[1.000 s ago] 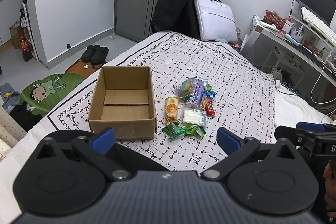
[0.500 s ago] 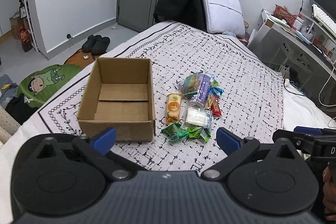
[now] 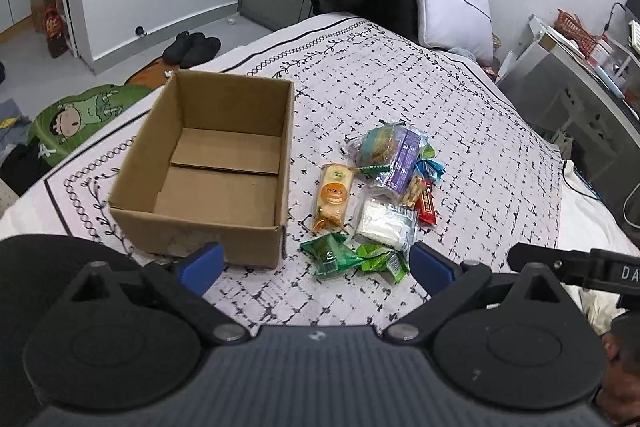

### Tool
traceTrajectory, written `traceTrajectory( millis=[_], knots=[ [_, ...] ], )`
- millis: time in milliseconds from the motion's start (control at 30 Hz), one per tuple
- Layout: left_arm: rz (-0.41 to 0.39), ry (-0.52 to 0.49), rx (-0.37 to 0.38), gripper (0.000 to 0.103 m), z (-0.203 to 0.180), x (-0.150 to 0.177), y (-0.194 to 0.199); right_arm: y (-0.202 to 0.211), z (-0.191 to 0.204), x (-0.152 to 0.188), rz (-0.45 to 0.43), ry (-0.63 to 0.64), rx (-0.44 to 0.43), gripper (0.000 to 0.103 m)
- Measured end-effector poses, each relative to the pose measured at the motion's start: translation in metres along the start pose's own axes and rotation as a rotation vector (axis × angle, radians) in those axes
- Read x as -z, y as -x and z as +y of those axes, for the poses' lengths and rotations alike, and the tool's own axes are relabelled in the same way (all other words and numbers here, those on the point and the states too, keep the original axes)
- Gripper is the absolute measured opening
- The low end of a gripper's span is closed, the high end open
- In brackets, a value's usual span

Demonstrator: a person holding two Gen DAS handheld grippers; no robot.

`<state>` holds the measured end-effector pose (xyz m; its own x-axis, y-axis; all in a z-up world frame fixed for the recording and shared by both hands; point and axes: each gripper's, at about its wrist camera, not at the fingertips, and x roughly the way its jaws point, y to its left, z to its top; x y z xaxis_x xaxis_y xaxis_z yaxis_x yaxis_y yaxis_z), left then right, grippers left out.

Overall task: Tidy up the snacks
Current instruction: 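Grasp a green-white candy with the right gripper while the left grasps a green candy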

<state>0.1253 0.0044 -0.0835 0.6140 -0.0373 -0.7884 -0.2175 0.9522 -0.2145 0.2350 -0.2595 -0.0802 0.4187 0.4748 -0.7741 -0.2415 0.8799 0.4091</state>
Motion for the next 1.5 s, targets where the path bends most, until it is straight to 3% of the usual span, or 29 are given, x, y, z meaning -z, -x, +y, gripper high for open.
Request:
traceTrajectory(
  millis=[367, 667, 833, 1100, 1300, 1500],
  knots=[
    [0.052, 0.07, -0.014, 0.087, -0.008, 0.003, -0.046, -0.029, -0.027, -0.011, 0.01, -0.122, -0.029, 0.098],
    [0.085, 0.132, -0.042, 0.077, -0.01, 0.007, -0.082, -0.063, -0.037, -0.016, 0.068, -0.17, -0.012, 0.098],
    [0.1, 0.17, -0.058, 0.072, -0.013, 0.008, -0.102, -0.081, -0.05, -0.019, 0.132, -0.267, -0.039, 0.087],
    [0.112, 0.189, -0.121, 0.067, -0.027, 0.015, -0.128, -0.103, -0.05, -0.017, 0.194, -0.313, -0.083, 0.081],
    [0.131, 0.188, -0.169, 0.058, -0.032, 0.019, -0.146, -0.124, -0.052, -0.012, 0.235, -0.353, -0.076, 0.074],
    [0.137, 0.193, -0.169, 0.037, -0.032, 0.021, -0.155, -0.134, -0.06, -0.009, 0.259, -0.419, -0.096, 0.072]
  ],
)
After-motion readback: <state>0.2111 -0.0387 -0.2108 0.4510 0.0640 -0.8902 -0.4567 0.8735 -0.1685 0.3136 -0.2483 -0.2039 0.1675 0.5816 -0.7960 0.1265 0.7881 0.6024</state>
